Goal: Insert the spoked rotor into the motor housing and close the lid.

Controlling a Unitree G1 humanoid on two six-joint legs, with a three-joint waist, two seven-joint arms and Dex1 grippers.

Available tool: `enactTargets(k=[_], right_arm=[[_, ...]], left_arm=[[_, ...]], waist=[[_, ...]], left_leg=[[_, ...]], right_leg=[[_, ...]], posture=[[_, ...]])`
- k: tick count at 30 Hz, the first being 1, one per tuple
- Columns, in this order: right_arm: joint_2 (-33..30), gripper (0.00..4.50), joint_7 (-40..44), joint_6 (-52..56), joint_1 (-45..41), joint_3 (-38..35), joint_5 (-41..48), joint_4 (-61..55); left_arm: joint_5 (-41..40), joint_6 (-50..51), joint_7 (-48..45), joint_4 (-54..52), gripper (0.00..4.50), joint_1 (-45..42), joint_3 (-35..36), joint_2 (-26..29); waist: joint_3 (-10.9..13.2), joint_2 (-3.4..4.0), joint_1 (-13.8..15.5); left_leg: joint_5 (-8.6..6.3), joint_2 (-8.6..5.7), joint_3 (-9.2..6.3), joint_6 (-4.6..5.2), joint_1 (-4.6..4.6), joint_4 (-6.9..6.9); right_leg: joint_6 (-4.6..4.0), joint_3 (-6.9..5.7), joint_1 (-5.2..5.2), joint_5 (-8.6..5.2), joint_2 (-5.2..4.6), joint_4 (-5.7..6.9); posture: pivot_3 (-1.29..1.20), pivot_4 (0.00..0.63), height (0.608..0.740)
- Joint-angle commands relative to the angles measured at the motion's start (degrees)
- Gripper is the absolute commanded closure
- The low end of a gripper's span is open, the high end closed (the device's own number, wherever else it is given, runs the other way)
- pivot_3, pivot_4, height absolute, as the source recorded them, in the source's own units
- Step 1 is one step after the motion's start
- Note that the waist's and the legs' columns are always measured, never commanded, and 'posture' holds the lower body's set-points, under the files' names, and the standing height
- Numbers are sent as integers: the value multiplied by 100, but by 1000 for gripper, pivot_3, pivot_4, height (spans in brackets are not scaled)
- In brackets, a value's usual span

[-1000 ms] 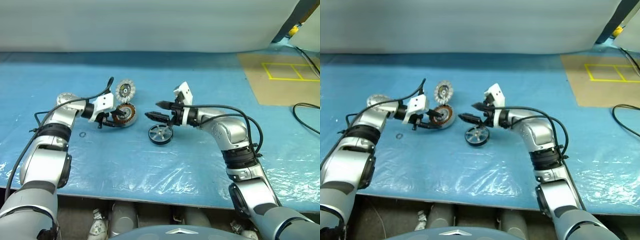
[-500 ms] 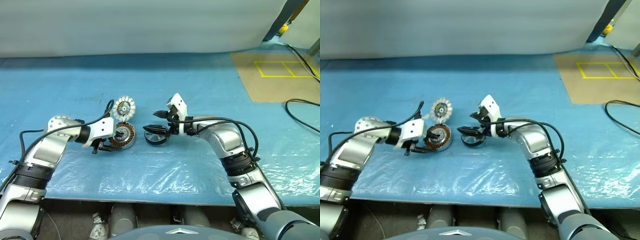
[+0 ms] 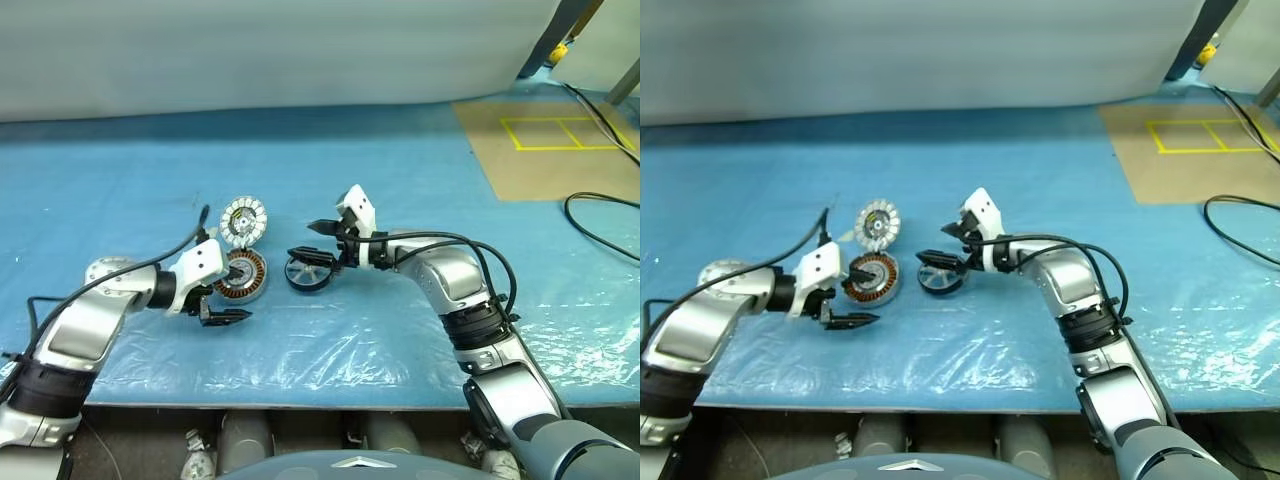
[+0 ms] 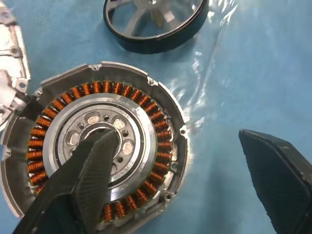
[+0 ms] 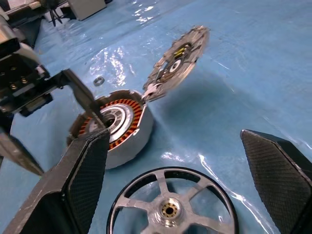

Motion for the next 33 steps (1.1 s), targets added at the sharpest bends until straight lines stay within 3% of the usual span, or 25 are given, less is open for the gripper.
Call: enactTargets(k=[1,7,13,17,21,27,33], right_arm=[[100,0,65,-188,-10,-12,52,-21],[367,0,124,-792,-83,-118,63,40],[449,0,103,-1313,-143,-17,-155,229],[450,0,172,-1606,-137,78,-286,117],[298,0,473,-1720,-18,284,-325,-214],[2,0,896,-1709,277,630,-373,-750],[-10,0,891,-1687,371,747,-386,-852]], left_arm=[[-1202,663,279,-1018,244,238,1038,-135],[-2009,541,1404,-1422,244,1132,2450,-1018],[-896,-1067,2850,-442,244,1730,2453,-2040],[-738,-1617,3686,22,244,1730,2503,-2719],[-623,-2189,3715,373,244,1894,2354,-2845],[-1342,-2807,3739,897,244,1858,2827,-3087],[-1443,-3119,3921,1116,244,2044,2987,-3117]], waist=[[3,-4,6],[4,-6,-32],[5,-13,-9],[6,-30,5],[8,-43,7],[7,-49,8],[6,-53,7]], left_leg=[[0,1,-1,0,-8,0],[-1,1,0,1,-24,-2],[-2,4,-1,5,-8,2],[-2,6,-2,7,-7,10],[-1,12,-4,7,-8,8],[-2,11,-4,7,-7,7],[-4,15,-4,11,4,13]], right_leg=[[-1,-3,-8,0,1,0],[-1,-2,-7,0,4,-8],[0,-5,-2,1,5,-11],[2,-4,4,2,4,-11],[3,-6,3,3,10,-12],[13,-4,4,8,11,-12],[7,0,10,5,17,-9]], posture=[[0,150,740],[0,150,740],[0,150,740],[0,150,740],[0,150,740],[0,150,740],[0,150,740]])
